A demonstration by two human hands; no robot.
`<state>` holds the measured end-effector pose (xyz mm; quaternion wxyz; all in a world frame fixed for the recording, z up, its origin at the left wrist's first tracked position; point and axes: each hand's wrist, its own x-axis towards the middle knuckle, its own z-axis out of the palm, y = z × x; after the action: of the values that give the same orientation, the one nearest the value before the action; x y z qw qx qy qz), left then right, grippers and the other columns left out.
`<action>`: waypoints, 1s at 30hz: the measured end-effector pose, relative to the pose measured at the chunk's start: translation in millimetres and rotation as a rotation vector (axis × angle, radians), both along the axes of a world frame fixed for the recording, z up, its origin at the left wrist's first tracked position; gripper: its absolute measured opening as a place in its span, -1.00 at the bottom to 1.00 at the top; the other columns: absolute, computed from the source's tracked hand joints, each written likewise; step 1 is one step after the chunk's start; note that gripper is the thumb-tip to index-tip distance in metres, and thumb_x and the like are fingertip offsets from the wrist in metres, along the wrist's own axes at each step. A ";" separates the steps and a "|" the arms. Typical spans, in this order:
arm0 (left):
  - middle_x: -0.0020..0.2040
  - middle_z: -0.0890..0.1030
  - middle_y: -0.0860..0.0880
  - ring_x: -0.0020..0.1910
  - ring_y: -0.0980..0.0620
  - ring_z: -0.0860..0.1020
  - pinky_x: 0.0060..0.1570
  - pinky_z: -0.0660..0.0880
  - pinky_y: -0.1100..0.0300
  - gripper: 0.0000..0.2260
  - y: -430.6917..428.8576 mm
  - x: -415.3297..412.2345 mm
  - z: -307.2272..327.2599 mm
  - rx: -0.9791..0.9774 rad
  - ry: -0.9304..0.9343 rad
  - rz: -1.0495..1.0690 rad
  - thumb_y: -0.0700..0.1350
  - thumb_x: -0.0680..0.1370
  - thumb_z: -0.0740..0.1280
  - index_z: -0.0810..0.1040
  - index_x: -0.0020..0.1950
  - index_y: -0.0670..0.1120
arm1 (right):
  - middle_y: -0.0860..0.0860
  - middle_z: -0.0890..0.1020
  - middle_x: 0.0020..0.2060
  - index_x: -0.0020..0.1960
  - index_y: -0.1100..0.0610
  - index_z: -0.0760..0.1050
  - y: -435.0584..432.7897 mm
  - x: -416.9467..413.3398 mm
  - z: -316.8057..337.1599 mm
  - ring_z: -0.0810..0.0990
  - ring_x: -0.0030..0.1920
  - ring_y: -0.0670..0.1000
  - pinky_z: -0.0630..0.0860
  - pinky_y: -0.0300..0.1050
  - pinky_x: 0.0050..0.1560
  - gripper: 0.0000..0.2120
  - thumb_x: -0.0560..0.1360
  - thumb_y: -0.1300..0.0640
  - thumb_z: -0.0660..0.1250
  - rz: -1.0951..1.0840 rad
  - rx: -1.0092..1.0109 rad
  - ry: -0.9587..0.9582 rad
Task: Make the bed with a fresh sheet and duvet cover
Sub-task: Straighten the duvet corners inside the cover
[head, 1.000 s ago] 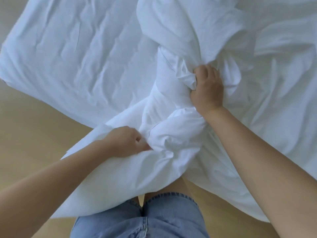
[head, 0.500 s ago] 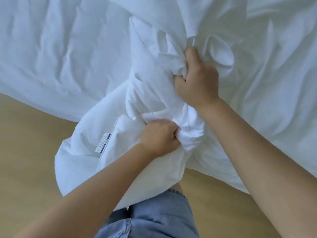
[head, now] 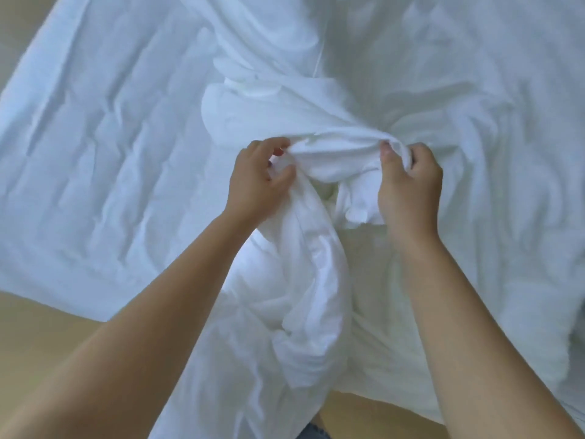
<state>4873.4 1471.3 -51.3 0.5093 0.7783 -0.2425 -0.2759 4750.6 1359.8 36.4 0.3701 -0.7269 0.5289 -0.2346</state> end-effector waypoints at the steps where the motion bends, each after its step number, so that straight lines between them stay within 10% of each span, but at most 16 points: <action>1: 0.09 0.47 0.10 0.05 0.04 0.45 0.10 0.43 0.21 -0.59 -9.7 10.2 -1.2 0.019 -0.005 -0.038 -0.06 0.41 0.30 0.48 0.27 0.03 | -0.11 0.27 -0.45 -0.36 0.05 0.17 -12.2 5.0 2.3 0.28 -0.49 -0.21 0.23 -0.36 -0.39 -0.60 0.55 0.09 0.29 -0.009 -0.003 0.002; 9: 0.56 -0.06 -0.01 0.53 -0.08 -0.06 0.41 0.11 -0.19 0.06 -82.5 88.6 -12.5 0.310 -0.399 -0.399 0.10 0.34 0.50 -0.20 0.55 -0.01 | -0.02 0.51 -0.16 -0.14 0.05 0.45 -90.2 55.2 -13.7 0.46 -0.09 0.03 0.37 -0.14 -0.05 -0.88 0.55 0.18 0.19 -0.138 -0.119 0.087; 11: 0.57 -0.12 -0.01 0.54 -0.11 -0.09 0.41 0.05 -0.21 0.00 -100.4 101.6 -16.8 0.364 -0.487 -0.504 0.11 0.40 0.45 -0.23 0.55 0.01 | 0.12 0.50 0.12 0.17 0.13 0.49 -88.5 63.4 -17.1 0.42 0.14 0.13 0.31 -0.08 0.05 -0.73 0.50 0.25 0.20 -0.100 -0.460 0.304; 14: 0.57 -0.06 -0.02 0.53 -0.11 -0.03 0.43 0.09 -0.15 -0.18 -122.6 114.0 -24.0 0.366 -0.616 -0.616 0.06 0.52 0.34 -0.16 0.56 -0.02 | 0.26 0.55 0.08 0.13 0.19 0.51 -64.8 75.1 -36.9 0.36 0.11 0.17 0.28 0.03 0.10 -0.68 0.40 0.12 0.28 0.422 -0.884 0.390; 19: 0.50 0.24 -0.06 0.48 -0.13 0.18 0.35 0.21 -0.04 -0.40 -148.7 126.1 -36.5 0.178 -0.655 -0.648 0.00 0.57 0.28 0.10 0.54 -0.06 | 0.22 0.36 0.38 0.42 0.09 0.34 -66.3 82.5 -85.0 0.33 0.35 0.28 0.31 0.28 0.24 -0.17 0.25 -0.21 0.48 0.559 -0.524 0.945; 22: 0.37 0.42 -0.12 0.36 -0.14 0.34 0.28 0.30 -0.02 -0.50 -167.3 135.5 -39.6 0.097 -0.631 -0.672 -0.03 0.56 0.30 0.28 0.47 -0.12 | 0.12 0.21 0.46 0.51 0.04 0.14 -99.1 94.1 -84.9 0.20 0.43 0.18 0.25 0.14 0.30 -0.26 0.43 -0.15 0.35 0.561 -0.418 0.923; 30: -0.03 0.54 -0.22 -0.10 -0.21 0.48 -0.17 0.30 0.04 -0.78 -211.9 161.7 -16.9 0.153 -0.674 -0.479 -0.12 0.65 0.07 0.42 0.01 -0.23 | 0.23 0.50 0.14 0.20 0.19 0.49 -150.3 110.2 -96.0 0.46 0.09 0.26 0.45 0.06 -0.15 -0.58 0.36 0.12 0.34 0.346 -0.563 0.742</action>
<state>5035.1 1259.3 -68.2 0.2638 0.7823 -0.5483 -0.1335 4860.8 1209.5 -59.5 -0.0204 -0.9102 0.4127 -0.0290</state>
